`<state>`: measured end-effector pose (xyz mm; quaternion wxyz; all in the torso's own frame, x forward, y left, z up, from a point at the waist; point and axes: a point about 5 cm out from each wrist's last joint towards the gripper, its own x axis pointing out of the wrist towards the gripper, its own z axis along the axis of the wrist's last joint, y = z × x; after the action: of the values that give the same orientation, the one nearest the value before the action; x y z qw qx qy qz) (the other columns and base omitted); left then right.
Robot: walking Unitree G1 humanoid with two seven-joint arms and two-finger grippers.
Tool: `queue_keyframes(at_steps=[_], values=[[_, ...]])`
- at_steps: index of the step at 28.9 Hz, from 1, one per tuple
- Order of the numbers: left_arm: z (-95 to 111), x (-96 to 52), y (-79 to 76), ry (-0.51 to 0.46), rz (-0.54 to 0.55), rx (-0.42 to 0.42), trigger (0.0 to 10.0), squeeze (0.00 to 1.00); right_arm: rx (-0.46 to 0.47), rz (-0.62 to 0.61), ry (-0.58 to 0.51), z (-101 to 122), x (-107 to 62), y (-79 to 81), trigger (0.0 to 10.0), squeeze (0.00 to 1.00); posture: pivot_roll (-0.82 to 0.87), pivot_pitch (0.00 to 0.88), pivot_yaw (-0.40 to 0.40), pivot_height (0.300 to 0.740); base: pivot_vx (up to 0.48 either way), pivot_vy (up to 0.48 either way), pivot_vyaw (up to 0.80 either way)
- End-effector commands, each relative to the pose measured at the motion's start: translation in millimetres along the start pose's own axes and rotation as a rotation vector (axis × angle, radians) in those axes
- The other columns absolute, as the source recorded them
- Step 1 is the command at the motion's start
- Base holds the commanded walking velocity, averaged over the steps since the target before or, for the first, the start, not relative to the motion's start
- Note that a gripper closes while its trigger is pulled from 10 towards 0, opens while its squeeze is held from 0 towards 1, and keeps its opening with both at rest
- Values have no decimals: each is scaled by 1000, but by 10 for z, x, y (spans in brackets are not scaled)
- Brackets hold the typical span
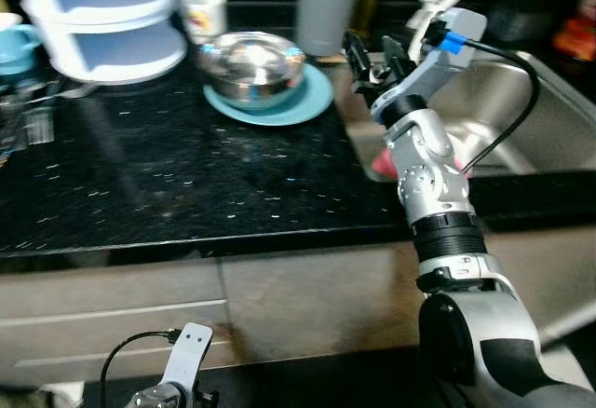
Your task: Kitchen organization
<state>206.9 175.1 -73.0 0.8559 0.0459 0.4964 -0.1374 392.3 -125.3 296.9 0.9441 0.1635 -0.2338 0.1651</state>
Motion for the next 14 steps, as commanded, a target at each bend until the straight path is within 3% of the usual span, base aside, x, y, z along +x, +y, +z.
queue_keyframes(at_steps=[1,4,6,10,14], values=[[-58,-2,-1,25,1,10,10000,0,24,3,3,-16,-33,-16,10000,0,26,98,8,740,0,0,763],[-57,-3,2,26,1,11,10000,0,22,16,0,-6,-35,4,10000,0,24,97,8,740,0,0,763],[-47,-4,8,24,4,10,10000,0,-54,67,34,-40,-42,56,10000,0,22,109,4,740,0,0,766],[-44,-3,5,22,4,13,10000,0,-105,115,50,-48,-46,111,10000,0,25,103,1,740,0,0,764],[-49,-2,2,22,2,13,10000,0,-116,126,52,-53,-45,126,10000,0,23,97,1,740,0,0,767]])
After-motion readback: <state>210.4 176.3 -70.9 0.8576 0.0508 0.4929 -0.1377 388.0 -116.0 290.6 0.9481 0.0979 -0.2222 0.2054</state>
